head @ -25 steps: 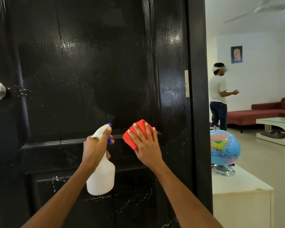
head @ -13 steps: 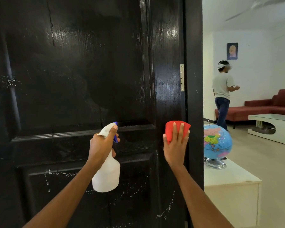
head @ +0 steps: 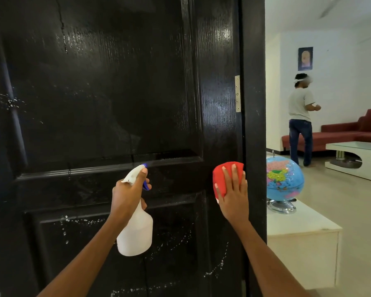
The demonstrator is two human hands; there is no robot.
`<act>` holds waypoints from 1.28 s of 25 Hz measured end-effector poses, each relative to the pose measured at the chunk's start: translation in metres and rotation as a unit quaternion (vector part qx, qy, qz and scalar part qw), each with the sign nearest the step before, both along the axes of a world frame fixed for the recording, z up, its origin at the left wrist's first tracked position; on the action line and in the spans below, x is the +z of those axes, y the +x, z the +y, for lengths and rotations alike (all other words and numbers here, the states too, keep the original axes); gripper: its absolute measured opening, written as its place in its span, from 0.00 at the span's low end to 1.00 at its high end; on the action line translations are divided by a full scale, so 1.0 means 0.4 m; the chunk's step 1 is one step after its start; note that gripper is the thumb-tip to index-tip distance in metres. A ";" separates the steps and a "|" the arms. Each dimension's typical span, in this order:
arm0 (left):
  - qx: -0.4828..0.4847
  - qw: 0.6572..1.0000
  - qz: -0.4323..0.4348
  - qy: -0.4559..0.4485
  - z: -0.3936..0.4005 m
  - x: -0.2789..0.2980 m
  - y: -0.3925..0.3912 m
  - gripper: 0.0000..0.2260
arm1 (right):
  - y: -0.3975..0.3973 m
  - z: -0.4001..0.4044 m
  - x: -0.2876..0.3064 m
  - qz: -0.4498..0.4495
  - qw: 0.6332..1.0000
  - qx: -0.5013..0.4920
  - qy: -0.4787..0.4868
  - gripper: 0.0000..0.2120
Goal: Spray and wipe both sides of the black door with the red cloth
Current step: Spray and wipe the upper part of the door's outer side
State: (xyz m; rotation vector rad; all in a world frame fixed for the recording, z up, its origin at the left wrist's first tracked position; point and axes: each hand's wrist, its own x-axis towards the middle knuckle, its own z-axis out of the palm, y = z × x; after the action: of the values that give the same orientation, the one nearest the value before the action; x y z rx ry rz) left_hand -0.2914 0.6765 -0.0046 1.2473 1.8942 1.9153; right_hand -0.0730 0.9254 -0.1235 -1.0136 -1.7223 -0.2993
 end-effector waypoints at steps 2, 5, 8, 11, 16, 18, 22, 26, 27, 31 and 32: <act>0.004 1.000 0.001 -0.005 -0.018 -0.009 -0.002 0.19 | -0.075 -0.046 -0.006 0.135 0.988 -0.006 -0.075 0.42; 0.020 1.000 0.003 -0.009 -0.067 -0.015 -0.027 0.18 | -0.236 -0.143 0.012 0.188 0.976 0.034 -0.108 0.38; 0.056 0.998 0.003 -0.004 -0.124 -0.006 -0.078 0.18 | -0.382 -0.217 0.023 0.050 0.994 0.102 0.003 0.41; 0.108 0.994 -0.012 0.019 -0.182 0.002 -0.134 0.18 | -0.512 -0.282 0.051 -0.233 0.943 0.194 0.141 0.44; 0.140 0.989 -0.028 0.030 -0.223 -0.009 -0.182 0.19 | -0.490 -0.224 0.105 -0.311 0.902 0.189 0.233 0.41; 0.140 0.989 -0.032 0.022 -0.214 -0.014 -0.181 0.20 | -0.393 -0.160 0.095 -0.157 0.954 0.154 0.205 0.40; 0.133 0.991 -0.027 0.019 -0.206 -0.018 -0.174 0.20 | -0.351 -0.160 0.048 0.077 0.994 0.058 0.047 0.38; 0.133 0.991 -0.033 0.014 -0.228 -0.032 -0.203 0.21 | -0.503 -0.255 0.081 0.131 0.985 0.110 0.000 0.37; 0.138 0.990 -0.033 0.012 -0.236 -0.037 -0.214 0.22 | -0.544 -0.278 0.091 0.103 0.986 0.130 0.014 0.37; 0.161 0.986 -0.027 0.022 -0.280 -0.044 -0.268 0.22 | -0.720 -0.371 0.126 -0.163 0.954 0.216 0.130 0.39; 0.171 0.985 -0.028 0.022 -0.289 -0.046 -0.282 0.23 | -0.752 -0.382 0.131 -0.249 0.926 0.226 0.168 0.39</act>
State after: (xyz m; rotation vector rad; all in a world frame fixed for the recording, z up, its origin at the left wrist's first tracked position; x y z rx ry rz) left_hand -0.4040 0.5610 -0.0230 0.9122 2.1607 2.1367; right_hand -0.3737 0.7725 -0.0710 -0.2760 -2.2043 -0.5628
